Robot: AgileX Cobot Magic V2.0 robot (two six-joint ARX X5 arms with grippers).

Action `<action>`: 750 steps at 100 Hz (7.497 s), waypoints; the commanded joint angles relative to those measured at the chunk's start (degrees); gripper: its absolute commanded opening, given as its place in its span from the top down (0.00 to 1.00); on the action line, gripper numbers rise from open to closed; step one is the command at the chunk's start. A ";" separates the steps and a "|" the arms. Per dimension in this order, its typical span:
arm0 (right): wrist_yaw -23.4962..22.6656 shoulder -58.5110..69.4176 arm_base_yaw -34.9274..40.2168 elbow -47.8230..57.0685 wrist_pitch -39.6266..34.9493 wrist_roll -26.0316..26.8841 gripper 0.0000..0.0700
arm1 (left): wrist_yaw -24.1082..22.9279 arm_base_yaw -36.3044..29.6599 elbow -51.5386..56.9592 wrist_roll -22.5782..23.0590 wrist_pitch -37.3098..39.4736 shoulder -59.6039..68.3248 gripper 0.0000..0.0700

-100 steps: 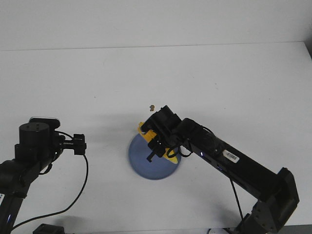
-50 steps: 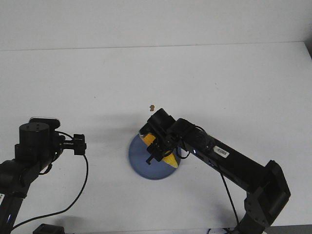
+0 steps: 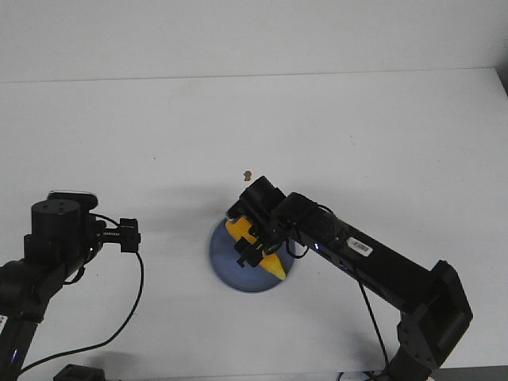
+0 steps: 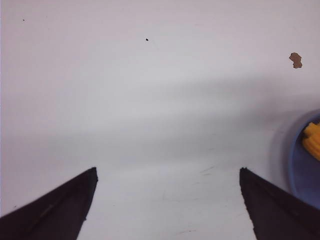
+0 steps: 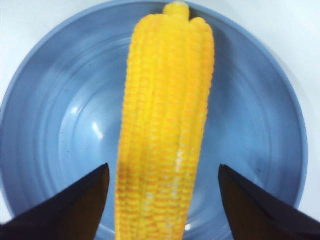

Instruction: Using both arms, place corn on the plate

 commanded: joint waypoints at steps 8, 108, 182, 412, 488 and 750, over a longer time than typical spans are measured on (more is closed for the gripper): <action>-0.07 0.39 -1.36 0.59 0.22 0.13 0.34 | -0.02 -0.09 0.57 0.09 0.02 0.39 0.17; 4.90 -60.37 -36.35 -27.02 10.16 -0.42 0.34 | -0.09 -0.09 0.55 -0.15 1.64 -1.55 0.30; 4.48 -89.70 -38.12 -44.41 12.17 -0.35 0.34 | -0.02 -0.11 -20.74 -2.12 11.78 -28.20 0.30; 4.92 -91.30 -38.12 -44.41 15.52 1.62 1.00 | -0.02 -0.09 -26.99 -3.61 14.25 -38.56 0.98; 4.92 -91.30 -38.12 -44.41 15.52 1.62 1.00 | -0.15 2.67 -38.12 -3.37 34.14 -48.06 0.98; 4.94 -97.26 -38.14 -53.37 29.70 -0.72 1.00 | -0.09 4.07 -61.92 -3.39 51.69 -56.65 0.98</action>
